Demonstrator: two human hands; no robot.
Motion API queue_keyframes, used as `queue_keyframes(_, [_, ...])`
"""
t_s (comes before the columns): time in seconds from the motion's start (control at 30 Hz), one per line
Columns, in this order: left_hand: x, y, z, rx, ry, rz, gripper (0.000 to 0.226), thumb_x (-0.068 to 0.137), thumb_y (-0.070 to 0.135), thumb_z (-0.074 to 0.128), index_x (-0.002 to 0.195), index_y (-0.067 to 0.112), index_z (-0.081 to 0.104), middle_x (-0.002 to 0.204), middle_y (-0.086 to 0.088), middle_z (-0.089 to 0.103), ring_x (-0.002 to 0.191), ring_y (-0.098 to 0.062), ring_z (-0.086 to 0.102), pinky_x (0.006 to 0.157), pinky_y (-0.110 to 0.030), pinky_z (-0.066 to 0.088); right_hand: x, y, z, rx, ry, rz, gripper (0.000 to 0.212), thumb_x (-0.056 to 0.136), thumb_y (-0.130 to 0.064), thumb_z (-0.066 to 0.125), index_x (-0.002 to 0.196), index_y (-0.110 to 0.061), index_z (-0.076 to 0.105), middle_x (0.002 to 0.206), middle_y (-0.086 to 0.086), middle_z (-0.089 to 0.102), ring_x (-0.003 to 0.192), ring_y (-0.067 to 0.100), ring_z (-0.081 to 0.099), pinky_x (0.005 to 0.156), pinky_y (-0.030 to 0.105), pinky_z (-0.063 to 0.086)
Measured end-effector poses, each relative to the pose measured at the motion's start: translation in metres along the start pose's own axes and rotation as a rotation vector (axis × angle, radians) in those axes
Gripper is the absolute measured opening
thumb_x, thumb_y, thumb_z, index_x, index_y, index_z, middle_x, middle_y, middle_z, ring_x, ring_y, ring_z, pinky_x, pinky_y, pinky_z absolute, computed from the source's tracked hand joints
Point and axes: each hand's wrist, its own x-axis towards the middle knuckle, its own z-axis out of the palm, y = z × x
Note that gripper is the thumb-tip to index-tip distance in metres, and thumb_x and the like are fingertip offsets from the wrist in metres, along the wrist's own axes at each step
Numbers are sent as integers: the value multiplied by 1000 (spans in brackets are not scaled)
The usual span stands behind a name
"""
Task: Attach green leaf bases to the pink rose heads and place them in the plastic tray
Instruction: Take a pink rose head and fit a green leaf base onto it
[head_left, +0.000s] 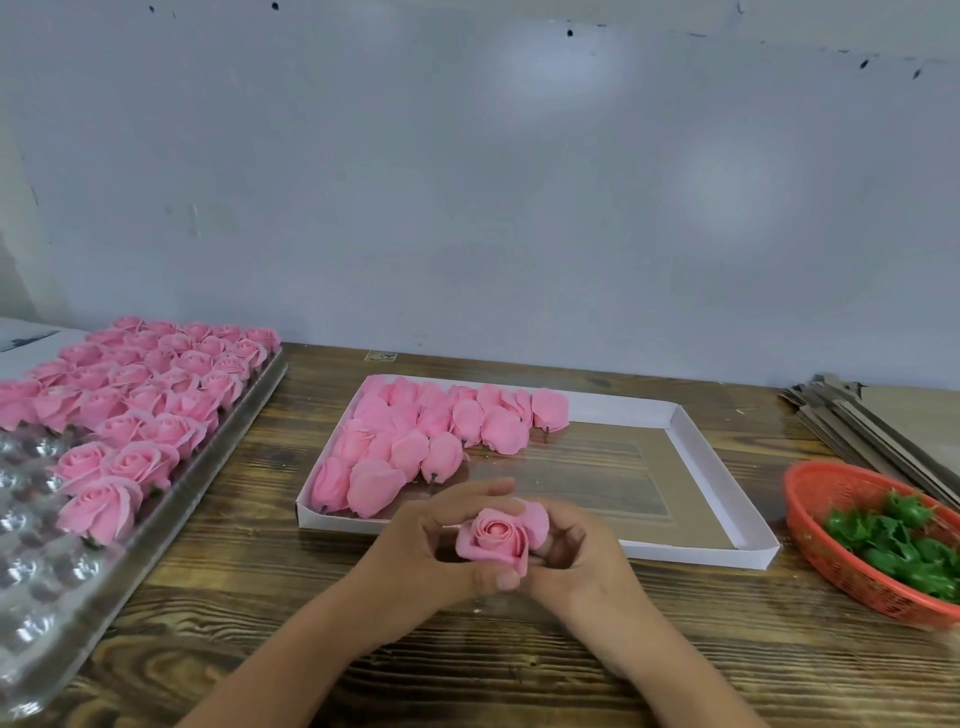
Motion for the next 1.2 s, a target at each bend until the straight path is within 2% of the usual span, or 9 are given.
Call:
queue_keyframes(0.13, [0,1,0,-19,-54,14,62,74,32,88,126,50,62,132,12,65,125,-8,59,96,-17,49,-1,-3,-2,43,-42,10,35,80,6,74,107,-17,74,108,12,75,104,26,71,88,37,58])
queue_keyframes(0.27, [-2,4,-2,-181,37,0,59,74,58,81,128,38,66,137,9,62,128,-14,59,95,-28,54,0,-4,-1,38,-101,18,36,84,6,71,113,-14,72,112,13,74,109,27,69,93,36,56])
queue_keyframes(0.4, [-2,5,-2,-235,26,41,33,86,40,74,113,22,77,129,-2,68,125,-14,61,92,-23,54,-1,-1,-1,31,-151,46,37,86,6,67,119,-12,70,117,13,72,112,28,67,98,43,52])
queue_keyframes(0.6, [-1,6,-2,-184,-127,-23,46,86,33,79,130,27,67,131,-6,67,125,-26,61,100,-36,53,-1,-5,-2,56,-137,44,33,86,-4,72,118,-15,71,114,14,73,108,29,69,97,40,54])
queue_keyframes(0.8, [-4,11,-3,-291,-21,-70,54,80,70,67,118,32,74,133,4,66,126,-20,61,102,-44,53,-2,-7,0,-9,-184,56,31,86,-5,73,116,-8,69,110,9,74,102,21,70,87,30,55])
queue_keyframes(0.87, [-4,11,-4,-317,2,-62,47,84,64,66,110,26,78,137,7,63,128,-18,59,99,-41,55,-2,-6,1,-5,-190,50,30,85,-7,75,115,-10,70,109,9,75,101,19,70,86,28,54])
queue_keyframes(1.03, [-3,7,-5,-328,-32,-66,30,99,22,53,122,24,73,133,0,67,124,-20,62,93,-31,56,-1,-7,-1,124,-186,34,36,78,-19,82,113,-20,74,110,5,74,102,16,69,87,24,53])
queue_keyframes(1.13, [-3,10,-3,-321,14,-49,30,98,38,61,123,27,72,127,-6,70,121,-23,64,92,-30,55,-1,-8,-2,121,-158,39,38,77,-18,82,115,-17,73,111,8,74,103,17,70,87,24,54])
queue_keyframes(1.2, [-3,12,-2,-310,25,-39,43,87,54,70,121,28,73,124,-6,71,116,-24,66,89,-31,57,-1,-6,-2,60,-139,43,33,82,-7,76,115,-13,72,110,11,75,101,18,71,86,26,55])
